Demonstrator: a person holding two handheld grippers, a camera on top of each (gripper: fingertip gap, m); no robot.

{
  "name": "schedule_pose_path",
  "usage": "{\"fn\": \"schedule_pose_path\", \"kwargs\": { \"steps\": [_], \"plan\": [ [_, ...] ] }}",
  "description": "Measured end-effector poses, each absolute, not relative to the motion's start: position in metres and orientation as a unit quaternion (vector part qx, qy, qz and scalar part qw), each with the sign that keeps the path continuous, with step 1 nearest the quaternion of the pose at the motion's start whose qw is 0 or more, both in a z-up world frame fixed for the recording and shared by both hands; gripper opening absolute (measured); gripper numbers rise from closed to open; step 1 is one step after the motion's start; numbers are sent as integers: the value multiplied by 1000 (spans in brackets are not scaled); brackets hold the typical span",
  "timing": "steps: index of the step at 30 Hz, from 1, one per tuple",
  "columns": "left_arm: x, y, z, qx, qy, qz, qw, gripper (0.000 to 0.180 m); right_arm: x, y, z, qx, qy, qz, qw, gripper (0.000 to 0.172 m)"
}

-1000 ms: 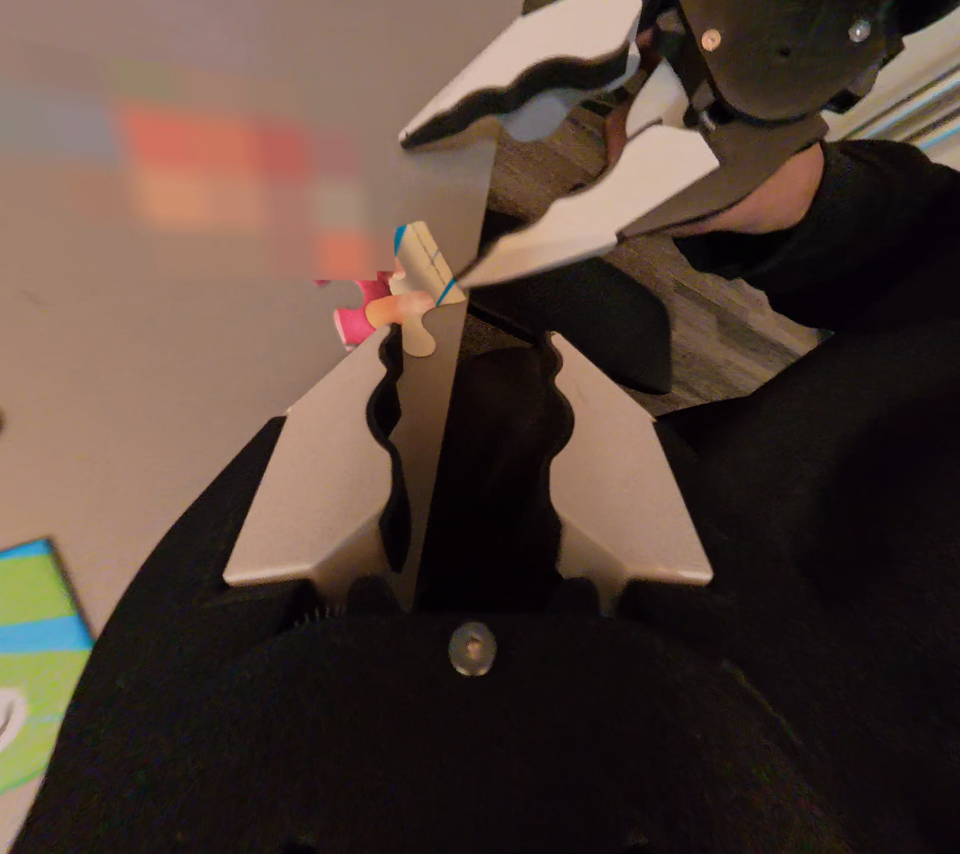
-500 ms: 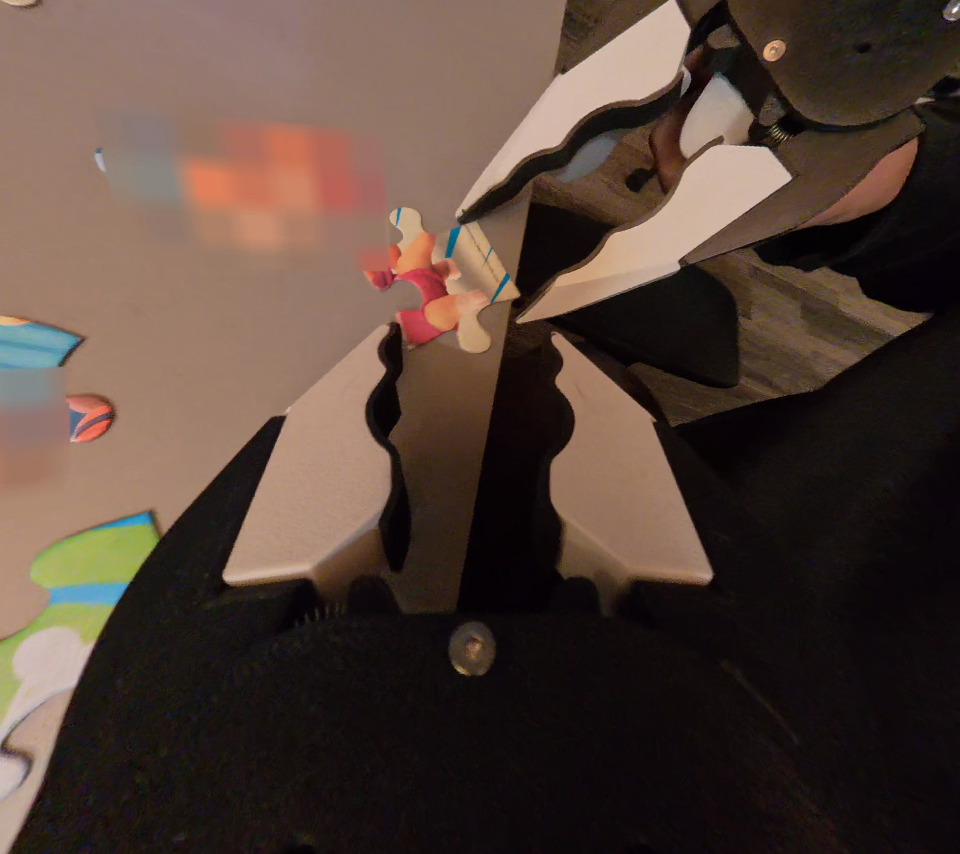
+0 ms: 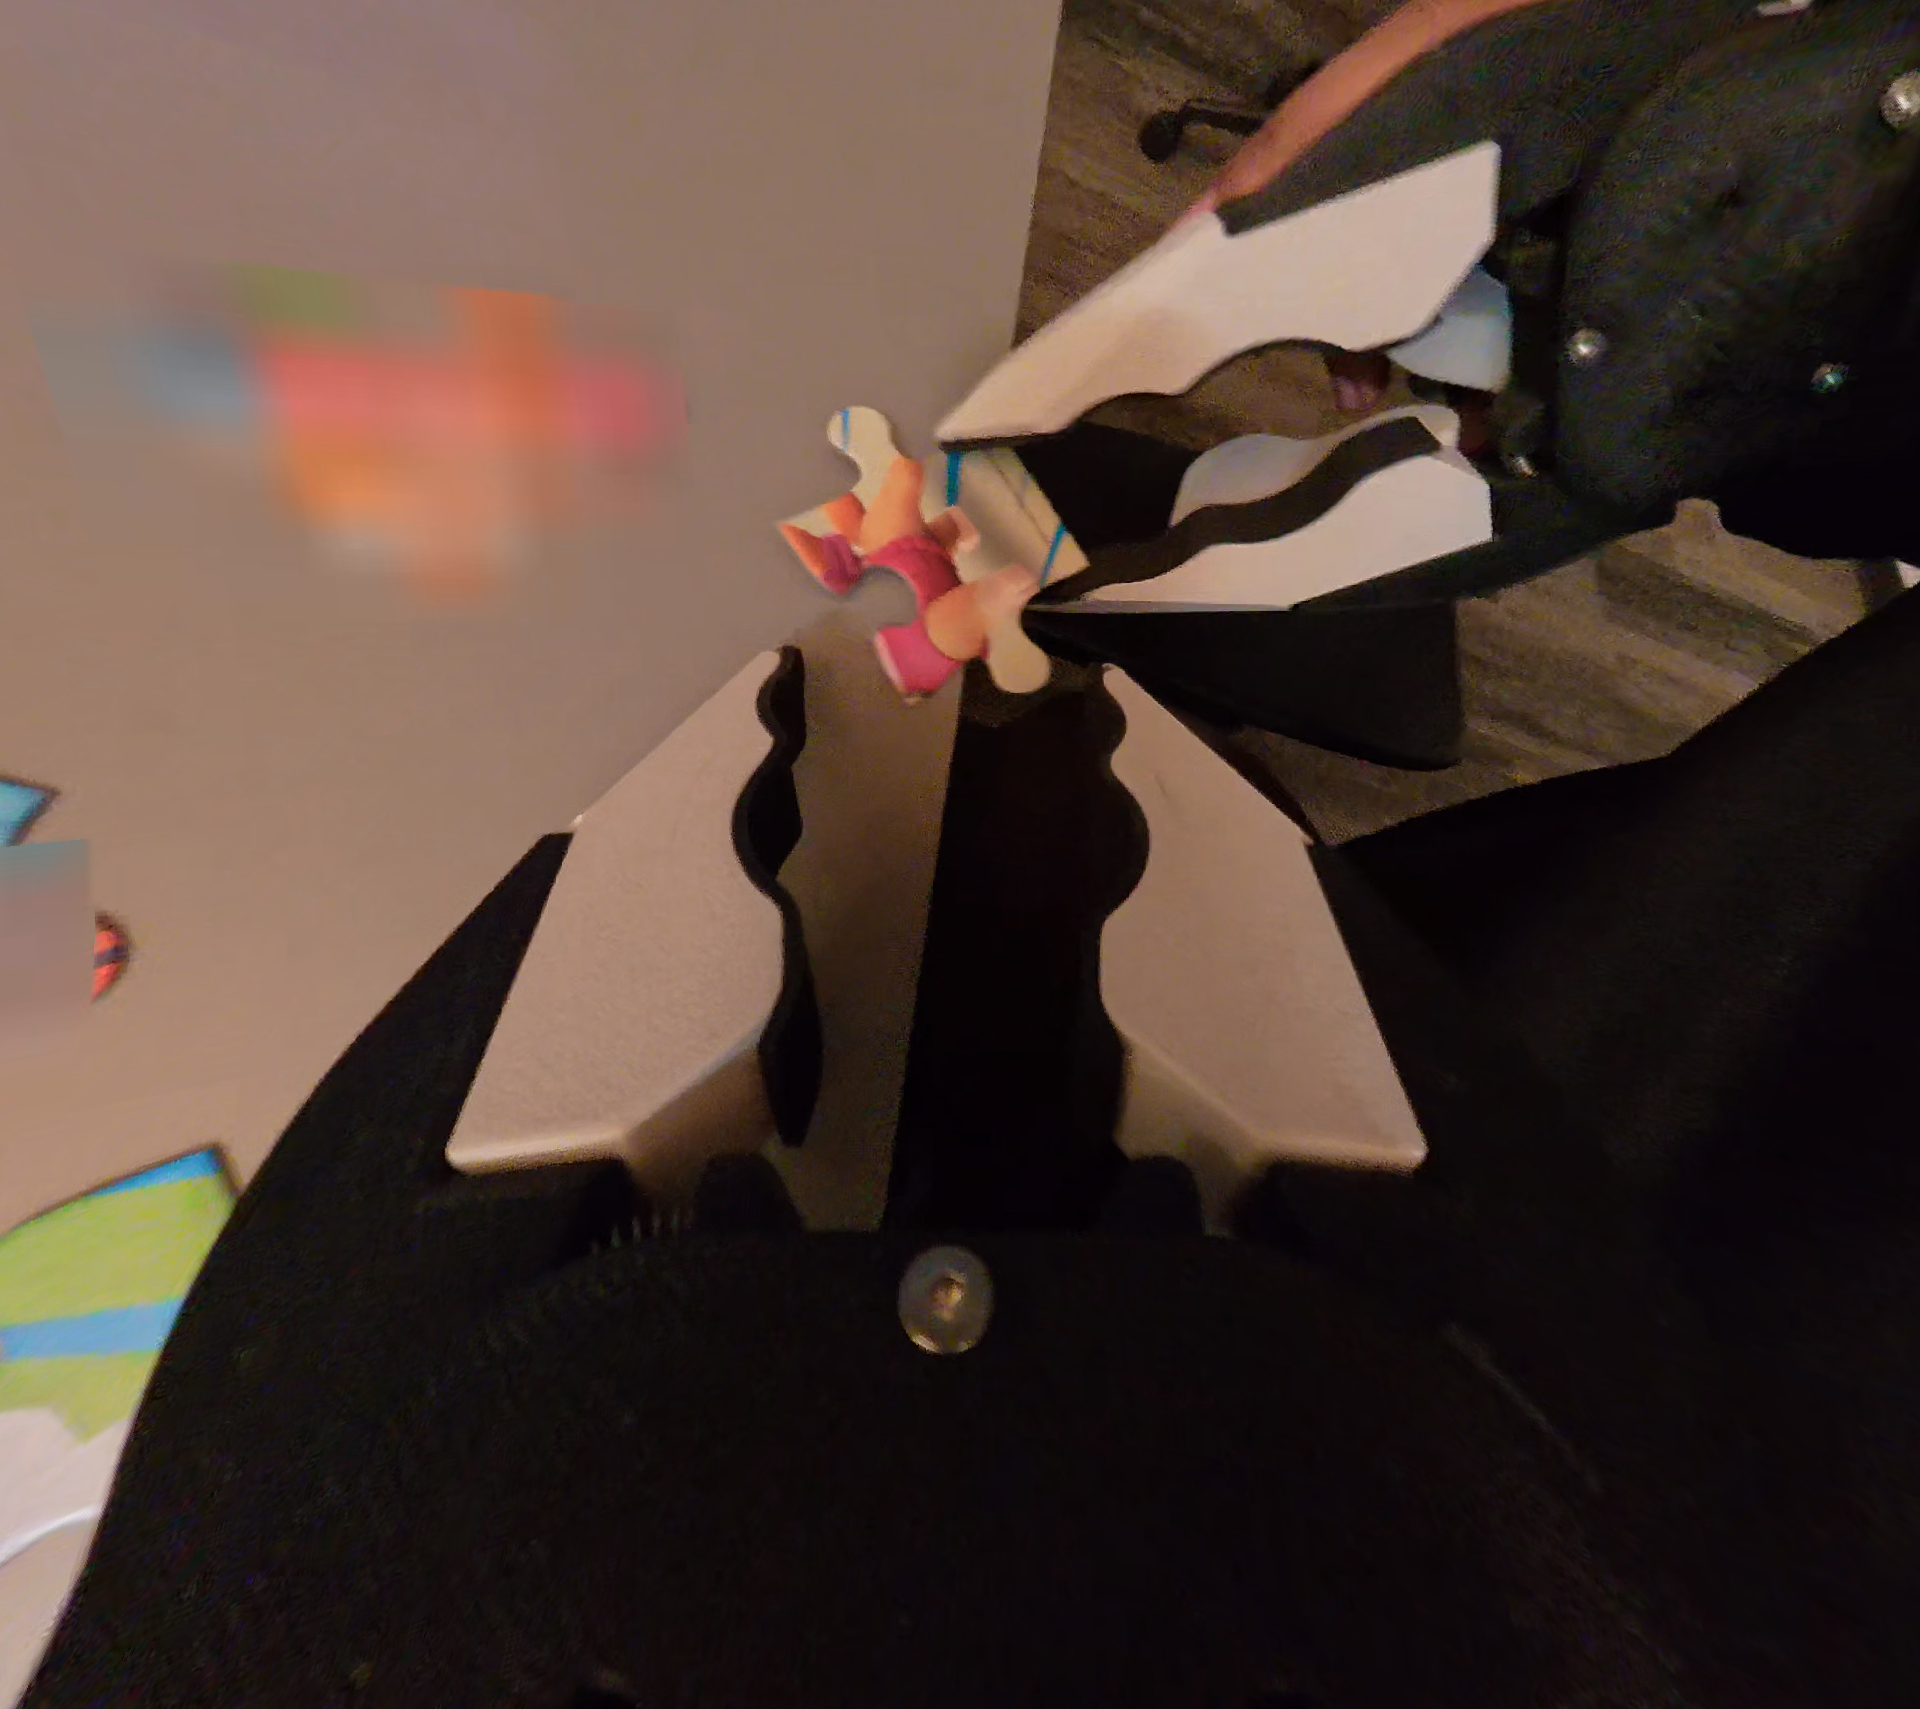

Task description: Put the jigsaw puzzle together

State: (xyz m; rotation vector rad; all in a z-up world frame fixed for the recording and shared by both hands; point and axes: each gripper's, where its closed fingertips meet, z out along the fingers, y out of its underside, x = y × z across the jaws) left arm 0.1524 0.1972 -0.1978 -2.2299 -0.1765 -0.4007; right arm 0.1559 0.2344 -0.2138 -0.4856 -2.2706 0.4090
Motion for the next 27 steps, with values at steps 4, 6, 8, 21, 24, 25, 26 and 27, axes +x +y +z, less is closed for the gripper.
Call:
{"fn": "schedule_pose_path", "kwargs": {
  "steps": [4, 6, 8, 21, 24, 25, 26, 27],
  "plan": [
    [127, 196, -185, -881, -94, -132, 445, 52, 148, 242, -189, -164, -870, 161, 437, 7],
    [113, 198, -183, -881, -100, -120, 446, 53, 137, 252, -185, -195, -865, 163, 433, 15],
    [101, 203, -187, -888, -100, -110, 435, 53, 127, 258, -192, -234, -871, 166, 399, 16],
    [72, 225, -200, -912, -78, -46, 401, 53, 113, 270, -187, -298, -855, 201, 373, 23],
    [60, 224, -207, -920, -82, -3, 383, 49, 100, 273, -194, -405, -823, 261, 301, 63],
    [53, 222, -209, -923, -87, 20, 374, 45, 97, 273, -197, -429, -812, 278, 281, 69],
    [49, 221, -210, -924, -86, 35, 371, 47, 95, 275, -200, -449, -802, 287, 267, 74],
    [47, 221, -210, -923, -88, 39, 372, 45, 94, 277, -202, -466, -793, 293, 261, 74]
  ]
}}
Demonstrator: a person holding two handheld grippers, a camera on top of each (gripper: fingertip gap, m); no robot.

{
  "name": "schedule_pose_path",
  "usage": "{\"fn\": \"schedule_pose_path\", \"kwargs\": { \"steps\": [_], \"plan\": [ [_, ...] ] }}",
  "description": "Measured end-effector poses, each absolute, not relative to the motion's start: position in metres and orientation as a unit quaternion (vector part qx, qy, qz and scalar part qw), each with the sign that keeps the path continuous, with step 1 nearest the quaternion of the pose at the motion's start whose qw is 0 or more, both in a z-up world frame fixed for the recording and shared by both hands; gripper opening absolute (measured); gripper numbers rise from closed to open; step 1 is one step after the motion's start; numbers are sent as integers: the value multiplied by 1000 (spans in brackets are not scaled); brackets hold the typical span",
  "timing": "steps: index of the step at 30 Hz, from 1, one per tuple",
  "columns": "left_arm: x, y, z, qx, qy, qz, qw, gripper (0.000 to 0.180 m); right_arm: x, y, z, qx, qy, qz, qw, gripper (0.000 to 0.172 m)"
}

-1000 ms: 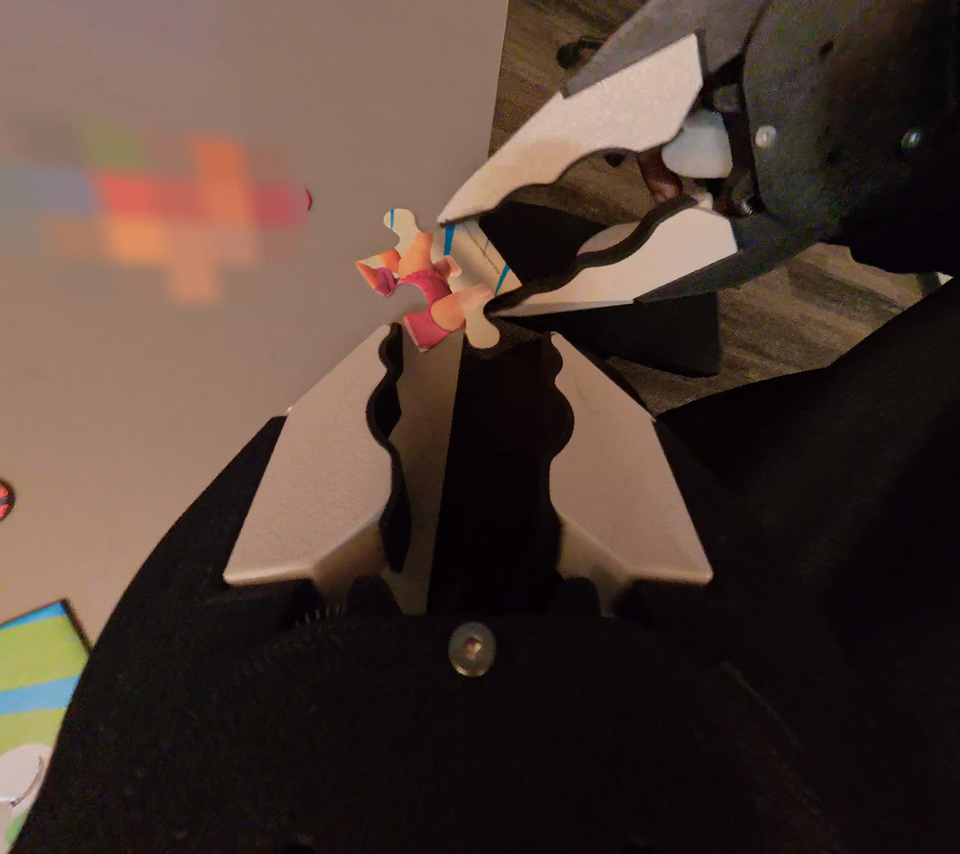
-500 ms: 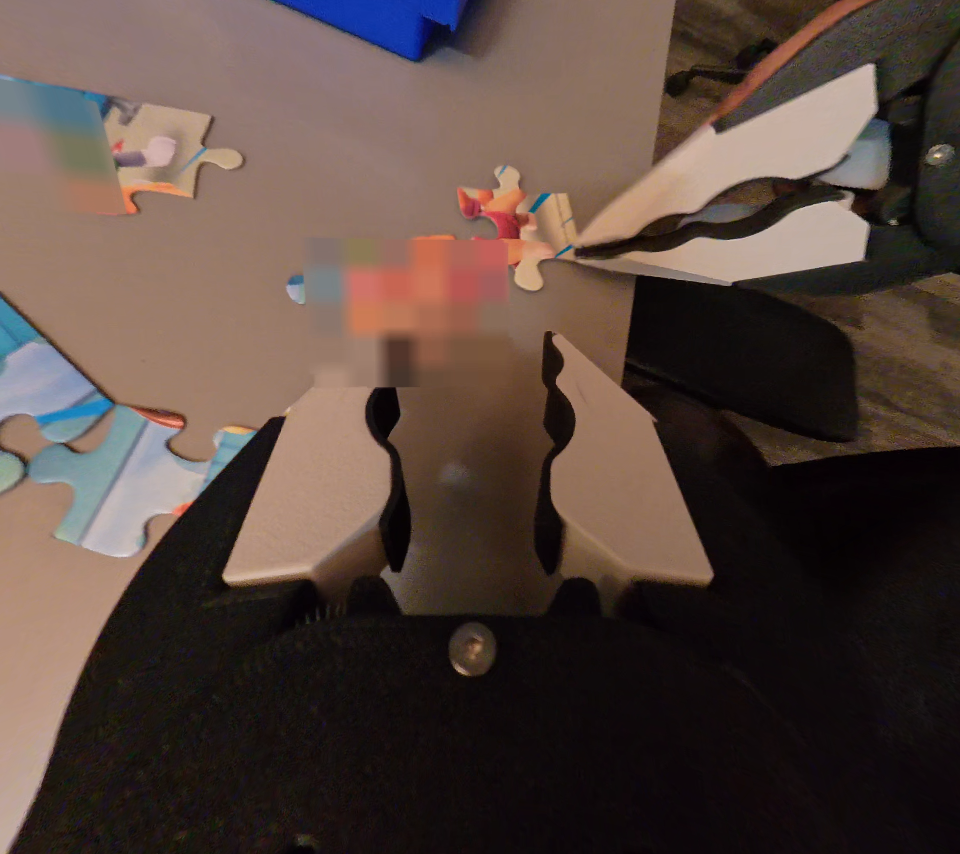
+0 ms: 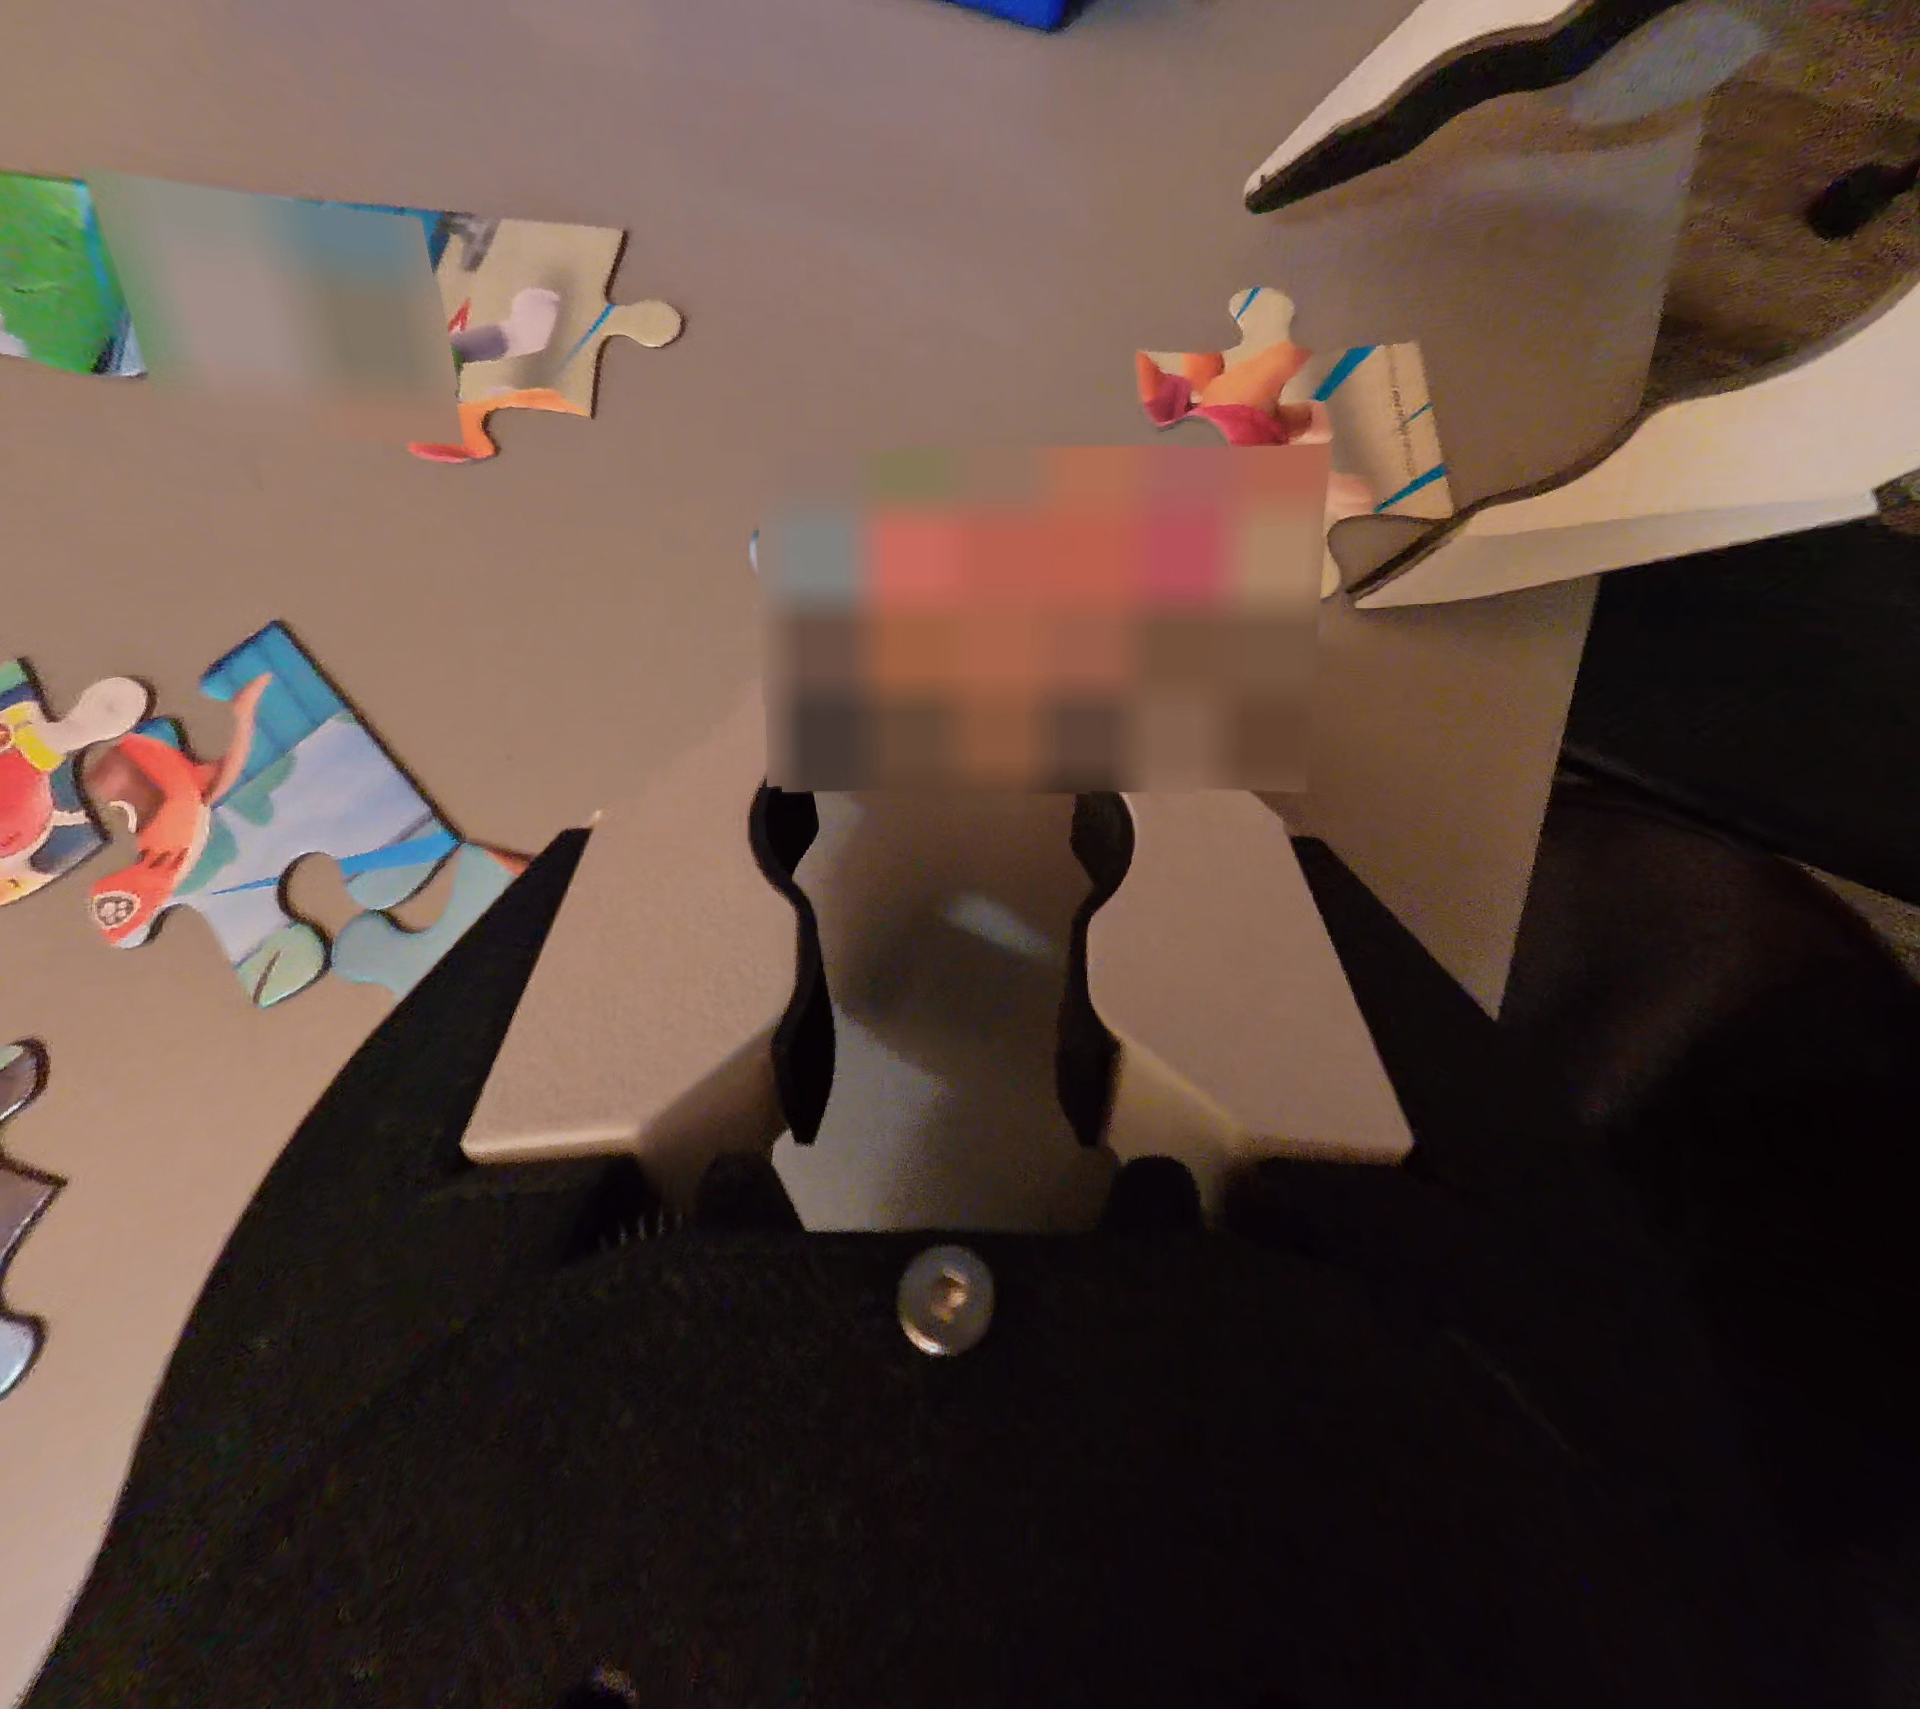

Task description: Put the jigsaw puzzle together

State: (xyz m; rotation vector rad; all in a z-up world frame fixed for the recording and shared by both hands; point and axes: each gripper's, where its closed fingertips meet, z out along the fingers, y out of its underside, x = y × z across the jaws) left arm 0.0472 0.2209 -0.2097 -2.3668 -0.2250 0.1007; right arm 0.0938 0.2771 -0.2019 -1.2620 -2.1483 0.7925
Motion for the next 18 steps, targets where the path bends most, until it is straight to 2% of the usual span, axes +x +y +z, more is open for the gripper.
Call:
{"fn": "schedule_pose_path", "kwargs": {
  "steps": [3, 5, 18],
  "plan": [
    [49, 221, -211, -923, -92, 26, 374, 42, 93, 277, -207, -498, -770, 312, 248, 74],
    [50, 222, -211, -921, -97, 18, 377, 40, 95, 274, -208, -510, -760, 328, 234, 67],
    [50, 222, -211, -919, -102, 19, 381, 39, 98, 260, -208, -485, -772, 346, 223, 66]
  ]
}}
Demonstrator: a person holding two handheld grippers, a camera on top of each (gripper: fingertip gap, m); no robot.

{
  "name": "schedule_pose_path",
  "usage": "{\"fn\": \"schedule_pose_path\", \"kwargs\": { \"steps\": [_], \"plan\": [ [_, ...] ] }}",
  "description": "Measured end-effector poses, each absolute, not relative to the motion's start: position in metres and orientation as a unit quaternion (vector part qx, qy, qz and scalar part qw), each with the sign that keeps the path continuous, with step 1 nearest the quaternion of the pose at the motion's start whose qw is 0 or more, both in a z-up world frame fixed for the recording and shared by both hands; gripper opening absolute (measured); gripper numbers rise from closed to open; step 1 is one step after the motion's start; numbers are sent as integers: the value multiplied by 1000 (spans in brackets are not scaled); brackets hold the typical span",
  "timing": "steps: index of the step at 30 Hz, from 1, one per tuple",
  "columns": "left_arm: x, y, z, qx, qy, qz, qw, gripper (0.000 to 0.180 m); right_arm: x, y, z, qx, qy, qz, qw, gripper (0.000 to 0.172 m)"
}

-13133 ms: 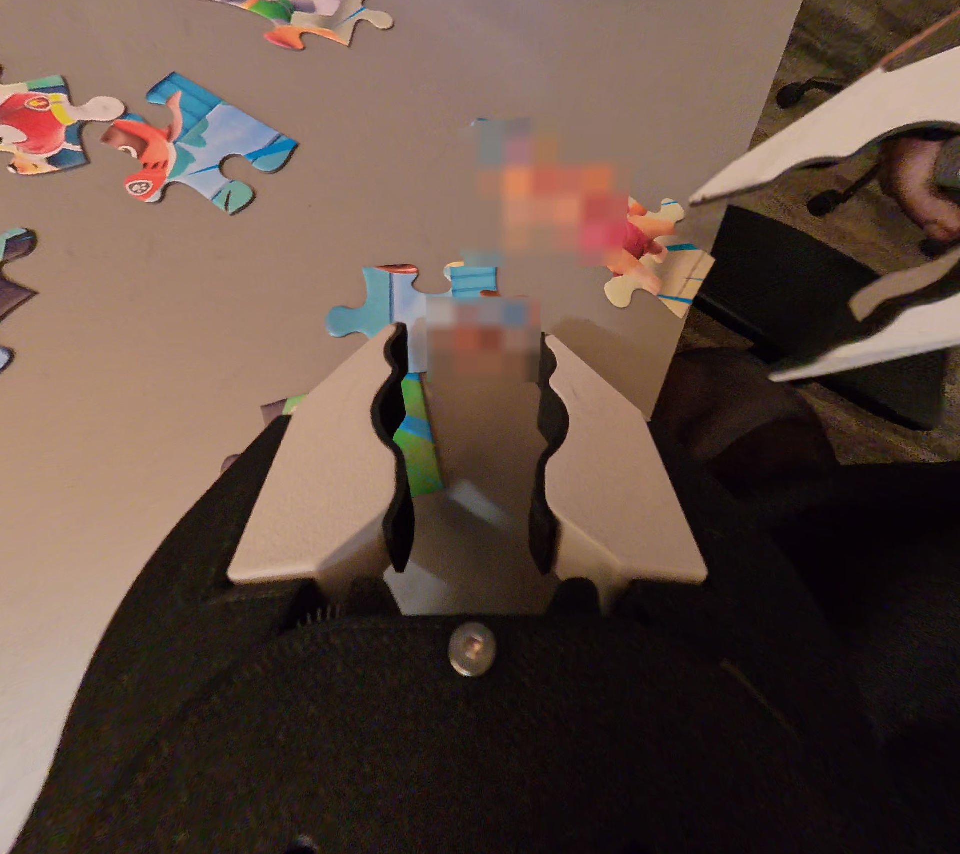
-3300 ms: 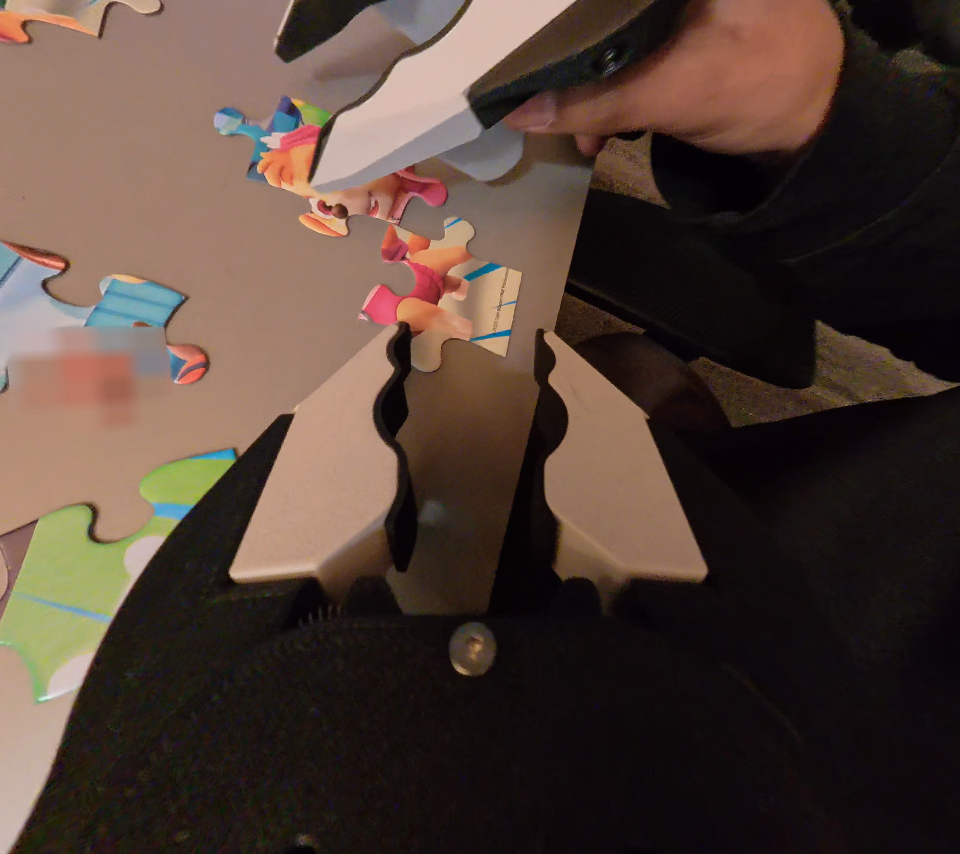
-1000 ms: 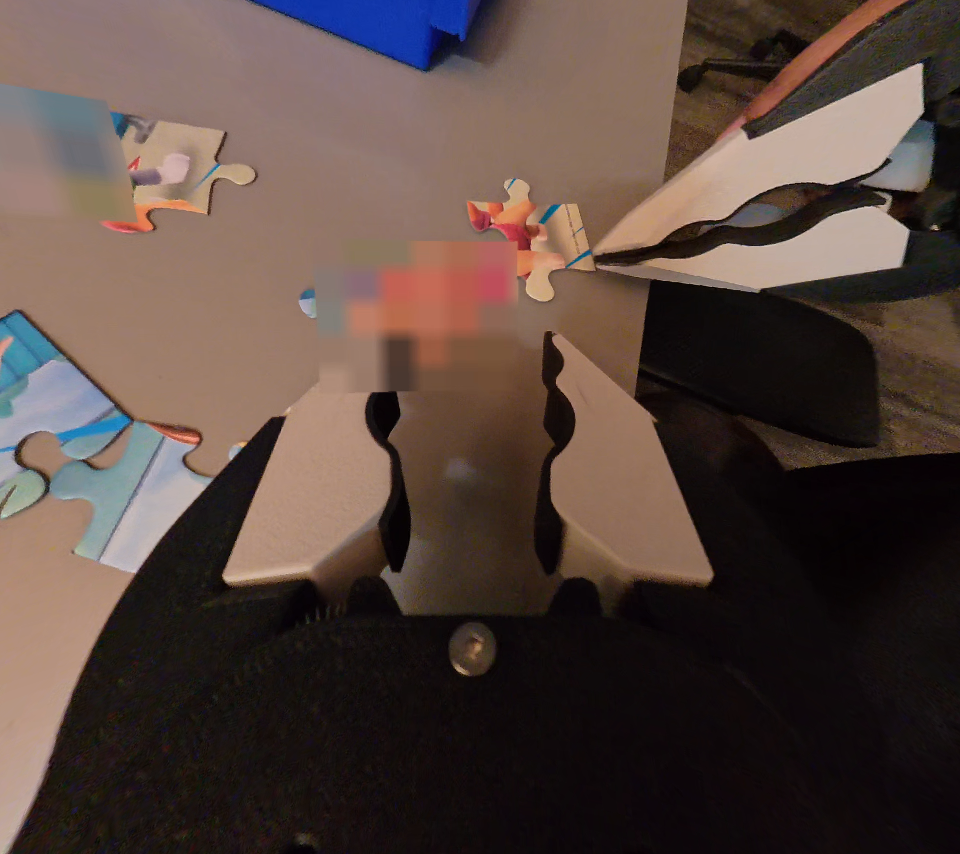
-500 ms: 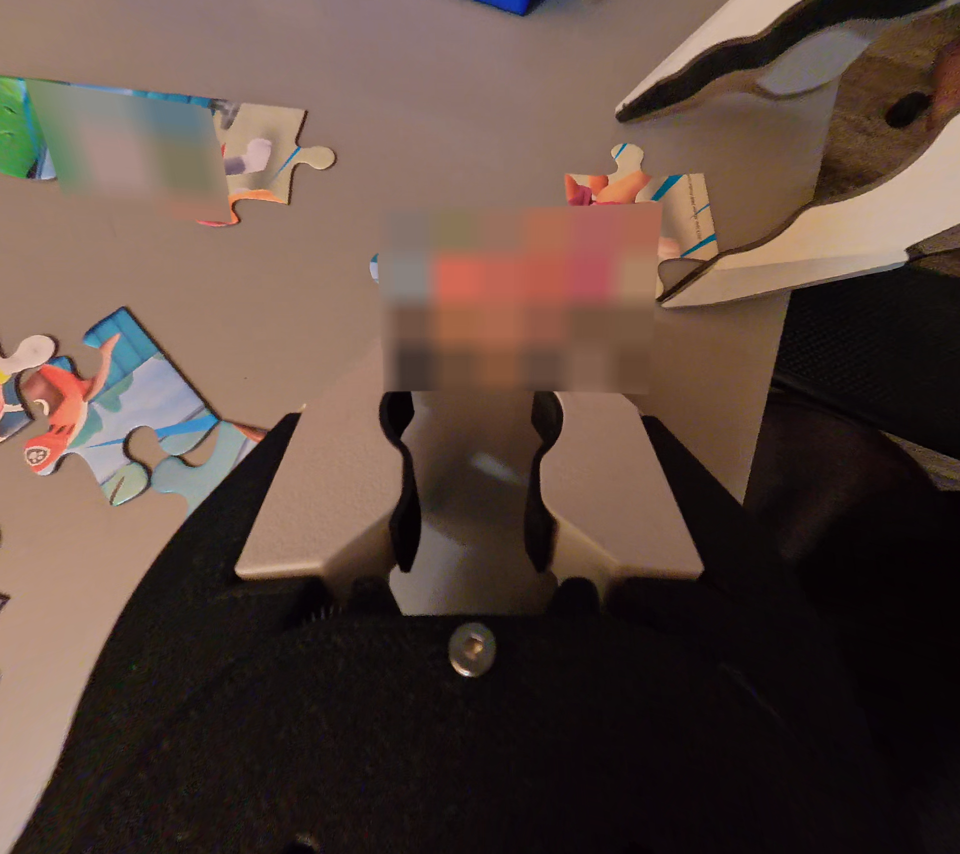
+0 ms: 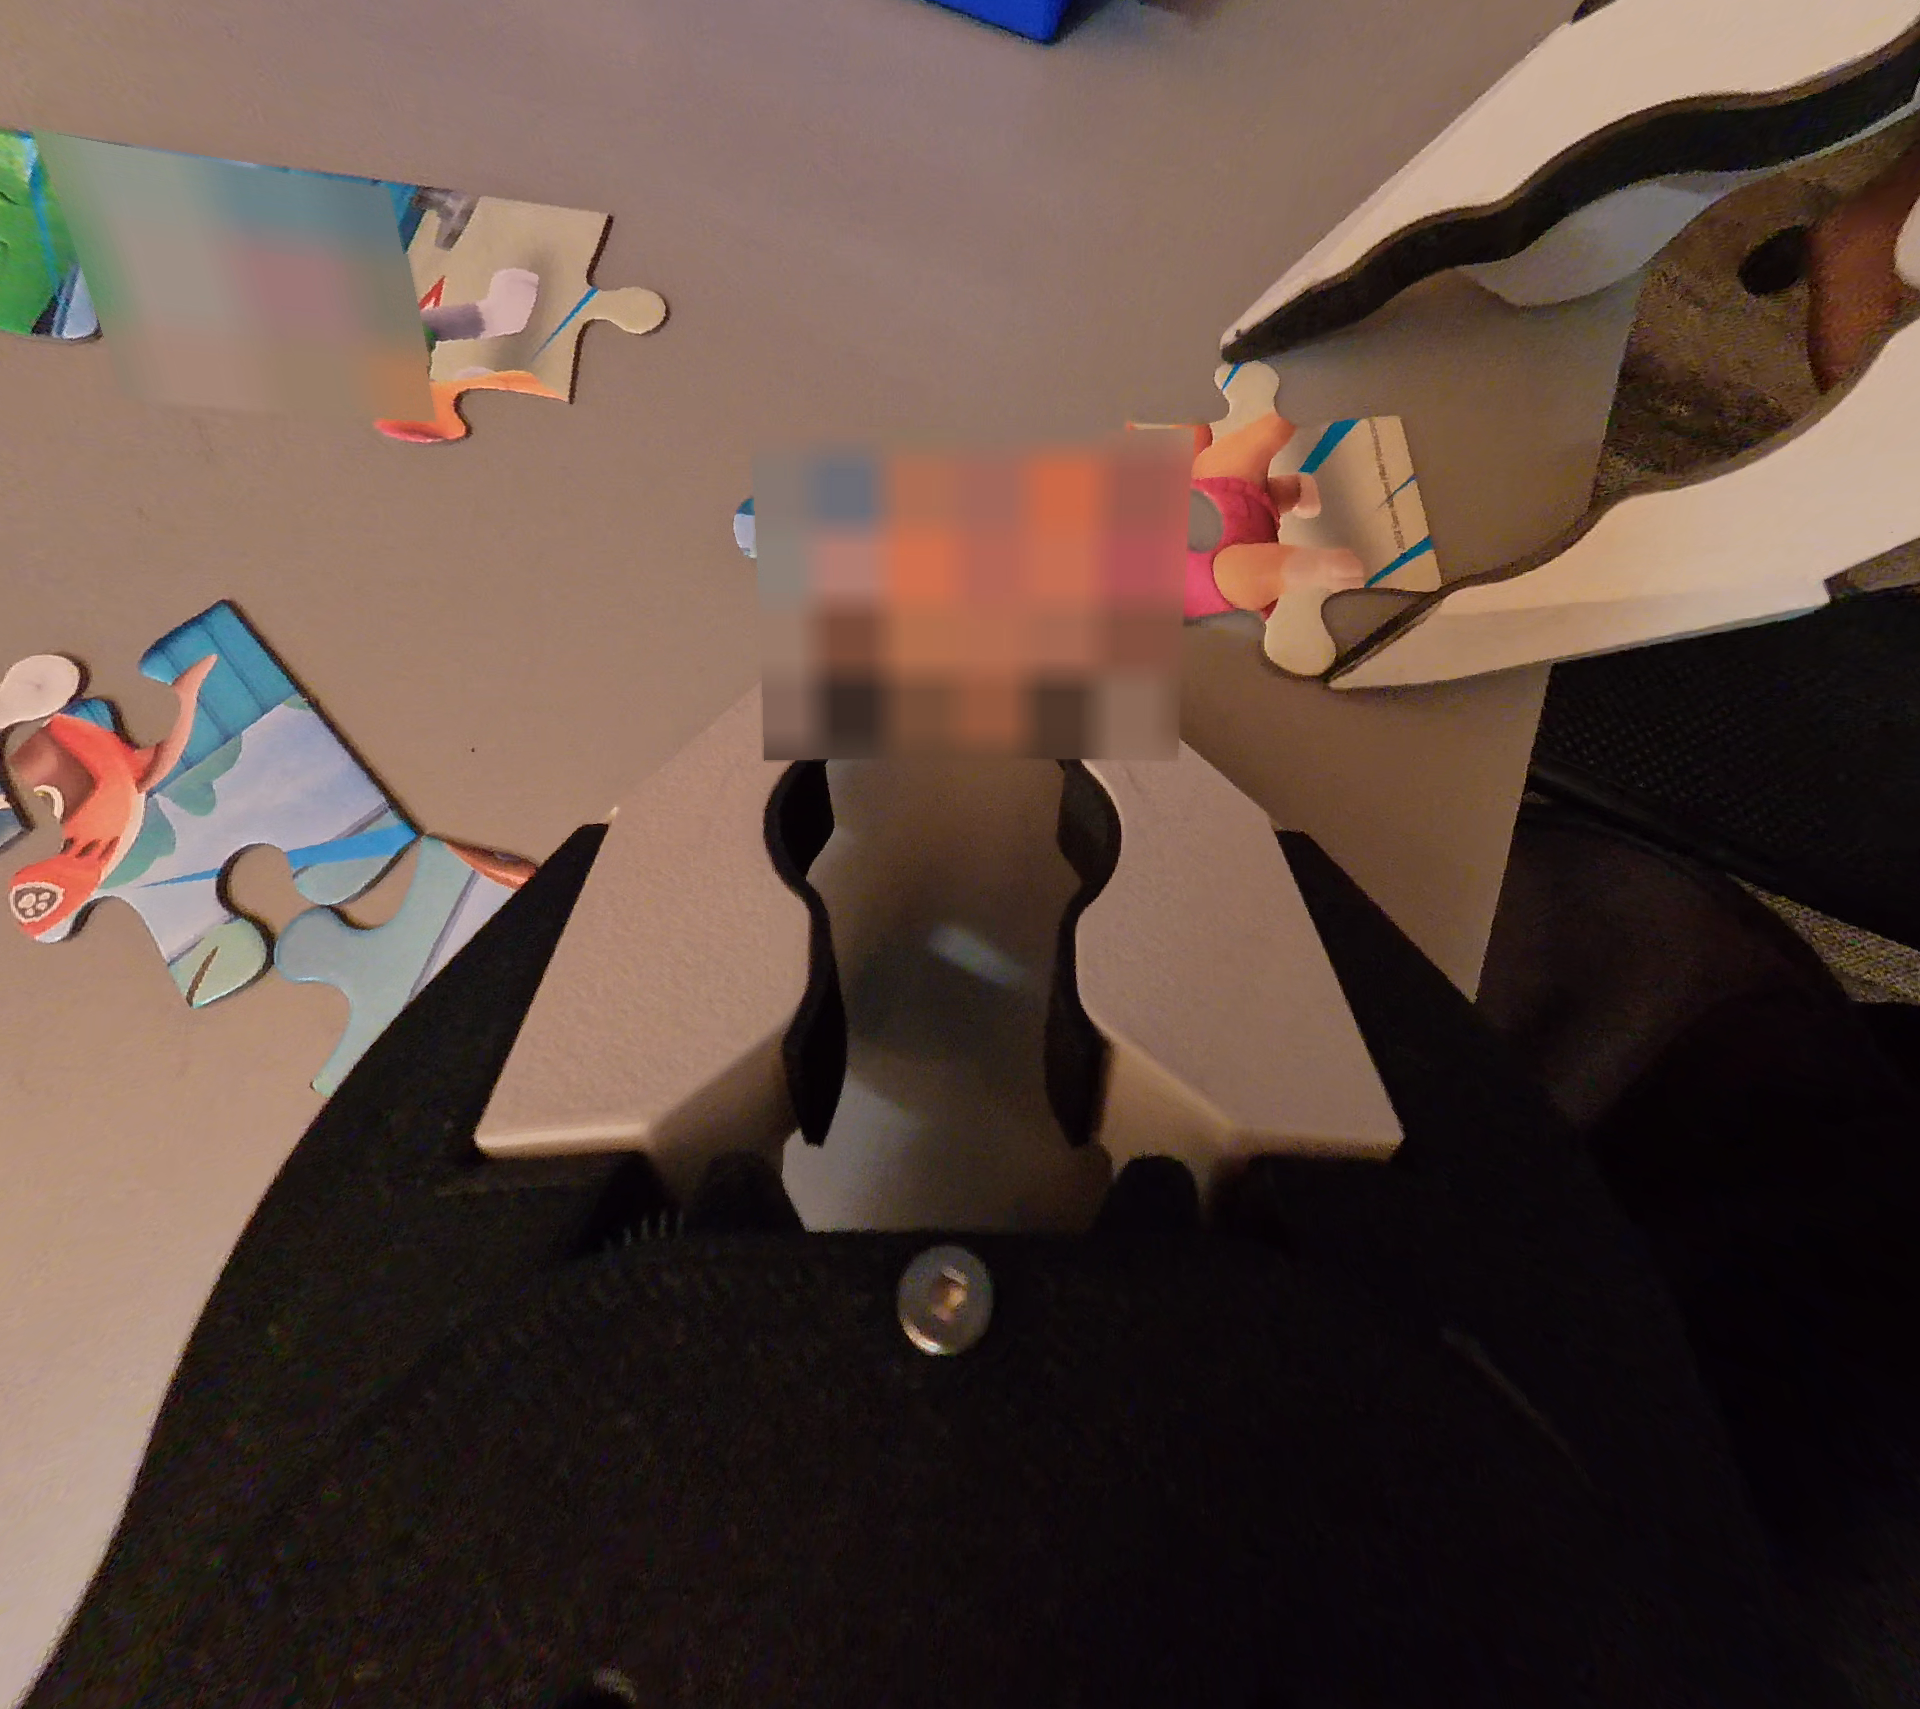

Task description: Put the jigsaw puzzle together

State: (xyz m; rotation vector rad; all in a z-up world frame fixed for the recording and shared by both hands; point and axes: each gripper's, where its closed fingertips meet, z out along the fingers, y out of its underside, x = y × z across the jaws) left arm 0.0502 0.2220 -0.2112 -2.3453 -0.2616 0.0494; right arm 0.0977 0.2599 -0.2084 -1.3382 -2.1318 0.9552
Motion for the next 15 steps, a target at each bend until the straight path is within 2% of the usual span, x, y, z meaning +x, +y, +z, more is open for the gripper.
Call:
{"fn": "schedule_pose_path", "kwargs": {
  "steps": [7, 15],
  "plan": [
    [50, 222, -211, -919, -106, 21, 380, 40, 97, 251, -209, -489, -777, 332, 216, 63],
    [52, 221, -211, -919, -104, 17, 379, 39, 96, 245, -200, -459, -787, 343, 228, 69]
  ]
}}
